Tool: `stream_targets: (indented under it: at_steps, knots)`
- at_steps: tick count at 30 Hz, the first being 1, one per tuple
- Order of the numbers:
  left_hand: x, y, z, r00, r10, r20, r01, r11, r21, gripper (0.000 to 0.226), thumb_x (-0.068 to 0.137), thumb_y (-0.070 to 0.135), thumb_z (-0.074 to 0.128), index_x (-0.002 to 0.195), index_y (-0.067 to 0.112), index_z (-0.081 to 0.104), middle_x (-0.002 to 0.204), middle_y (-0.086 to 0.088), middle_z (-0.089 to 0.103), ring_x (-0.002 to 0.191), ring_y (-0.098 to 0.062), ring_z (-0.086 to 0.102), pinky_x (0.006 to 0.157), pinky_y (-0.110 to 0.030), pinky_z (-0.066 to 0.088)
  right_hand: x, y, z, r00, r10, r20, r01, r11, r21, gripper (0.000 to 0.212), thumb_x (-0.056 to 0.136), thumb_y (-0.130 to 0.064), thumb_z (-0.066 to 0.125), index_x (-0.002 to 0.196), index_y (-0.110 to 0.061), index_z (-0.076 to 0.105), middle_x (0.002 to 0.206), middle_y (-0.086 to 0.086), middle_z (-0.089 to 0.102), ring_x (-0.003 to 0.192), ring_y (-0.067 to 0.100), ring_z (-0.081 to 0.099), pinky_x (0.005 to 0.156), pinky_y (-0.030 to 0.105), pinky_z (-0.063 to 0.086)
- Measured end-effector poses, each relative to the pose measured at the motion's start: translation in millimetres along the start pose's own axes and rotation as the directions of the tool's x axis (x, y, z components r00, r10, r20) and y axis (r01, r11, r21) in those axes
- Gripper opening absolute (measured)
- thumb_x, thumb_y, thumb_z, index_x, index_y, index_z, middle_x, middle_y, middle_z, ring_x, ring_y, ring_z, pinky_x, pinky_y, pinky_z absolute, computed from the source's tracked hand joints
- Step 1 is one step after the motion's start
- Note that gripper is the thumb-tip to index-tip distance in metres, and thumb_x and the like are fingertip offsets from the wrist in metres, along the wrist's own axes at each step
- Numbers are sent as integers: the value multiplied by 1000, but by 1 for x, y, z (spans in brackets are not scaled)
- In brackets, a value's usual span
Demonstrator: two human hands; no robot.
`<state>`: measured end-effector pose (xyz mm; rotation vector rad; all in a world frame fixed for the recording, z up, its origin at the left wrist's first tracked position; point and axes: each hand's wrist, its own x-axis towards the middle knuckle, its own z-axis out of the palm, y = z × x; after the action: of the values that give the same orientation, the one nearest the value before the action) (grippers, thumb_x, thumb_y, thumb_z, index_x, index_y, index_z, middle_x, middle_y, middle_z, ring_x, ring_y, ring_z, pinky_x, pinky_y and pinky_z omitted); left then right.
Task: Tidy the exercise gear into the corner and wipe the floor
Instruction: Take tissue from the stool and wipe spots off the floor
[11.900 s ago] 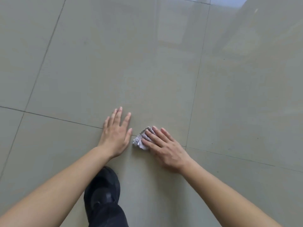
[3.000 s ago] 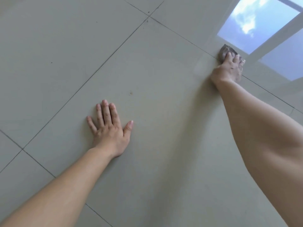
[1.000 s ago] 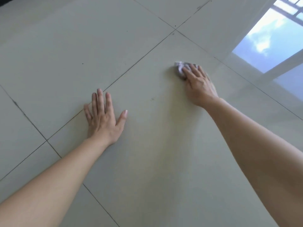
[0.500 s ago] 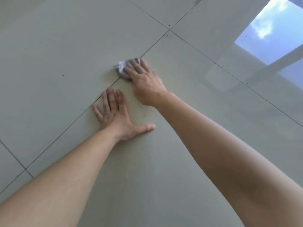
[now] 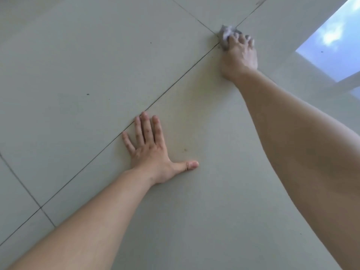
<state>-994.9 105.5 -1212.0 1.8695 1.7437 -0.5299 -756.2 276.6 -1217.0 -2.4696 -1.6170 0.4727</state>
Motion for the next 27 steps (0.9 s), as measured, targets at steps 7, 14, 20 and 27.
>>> stream_targets:
  at_steps: [7, 14, 20, 27]
  knots:
    - [1, 2, -1, 1000, -19, -25, 20, 1000, 16, 159, 36, 107, 32, 142, 13, -39, 148, -10, -48, 134, -25, -48, 113, -61, -18, -102, -14, 13, 721, -620, 309, 656, 754, -16, 59, 102, -17, 32, 158, -27, 18, 167, -4, 10, 154, 22, 5, 123, 36, 13]
    - [-2, 1, 3, 995, 1, -101, -2, 1000, -4, 162, 34, 105, 41, 148, 14, -31, 154, -9, -40, 141, -25, -39, 113, -60, -17, -149, 178, -22, 967, -241, 77, 248, 964, -100, 63, 94, -27, 31, 157, -26, 24, 166, 0, 18, 153, 24, 11, 124, 43, 14]
    - [-17, -10, 23, 957, 97, -274, -110, 993, -31, 131, 62, 94, 44, 156, 15, -2, 162, -10, -20, 149, -23, -22, 117, -56, -12, -258, 247, -19, 919, 382, -94, -380, 924, 42, 66, 93, -23, 33, 157, -15, 22, 165, 12, 14, 153, 30, 9, 124, 41, 6]
    - [-90, -32, 97, 728, 429, -535, -389, 901, 192, 64, 96, 49, 31, 144, 10, 45, 157, -19, 31, 144, -33, 28, 113, -59, 19, -366, 166, 41, 968, 176, -179, -158, 982, 107, 70, 85, -15, 35, 154, -12, 32, 163, 14, 22, 152, 36, 13, 124, 43, 7]
